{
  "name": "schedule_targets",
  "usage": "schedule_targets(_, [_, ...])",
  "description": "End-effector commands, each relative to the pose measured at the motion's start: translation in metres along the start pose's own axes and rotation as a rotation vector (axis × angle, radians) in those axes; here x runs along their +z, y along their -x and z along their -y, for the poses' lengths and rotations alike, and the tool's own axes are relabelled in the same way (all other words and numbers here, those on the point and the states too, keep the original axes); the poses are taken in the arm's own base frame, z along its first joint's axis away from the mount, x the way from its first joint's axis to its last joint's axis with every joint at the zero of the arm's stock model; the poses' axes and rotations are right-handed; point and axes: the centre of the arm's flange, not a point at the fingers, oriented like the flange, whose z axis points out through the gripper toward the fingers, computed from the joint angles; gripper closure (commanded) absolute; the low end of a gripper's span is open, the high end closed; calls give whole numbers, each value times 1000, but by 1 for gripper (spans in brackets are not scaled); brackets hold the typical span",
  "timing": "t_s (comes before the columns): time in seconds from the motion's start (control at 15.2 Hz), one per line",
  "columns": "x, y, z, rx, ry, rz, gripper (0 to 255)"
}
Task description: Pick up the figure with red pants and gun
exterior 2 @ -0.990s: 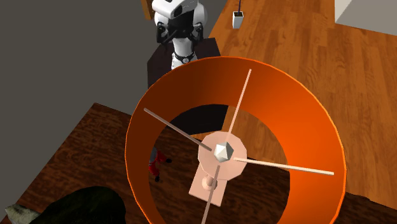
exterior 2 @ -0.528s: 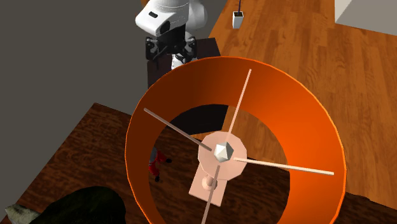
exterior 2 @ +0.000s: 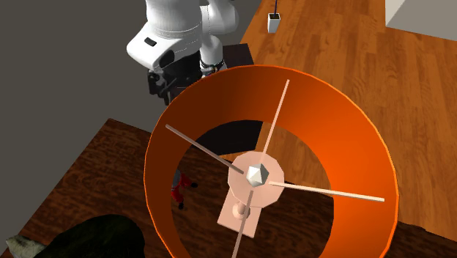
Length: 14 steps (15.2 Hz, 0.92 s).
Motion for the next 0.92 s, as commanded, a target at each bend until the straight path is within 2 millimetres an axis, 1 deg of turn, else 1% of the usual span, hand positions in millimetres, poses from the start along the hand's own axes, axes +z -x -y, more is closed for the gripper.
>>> schedule_targets(0.0, [-4,-23,-11,5,-3,-7,0])
schedule_targets(0.73, [-22,-151,-70,30,-24,-42,0])
schedule_targets(0.79, [-23,-160,-74,32,-26,-44,0])
schedule_targets(0.86, [-18,-160,-74,32,-26,-44,0])
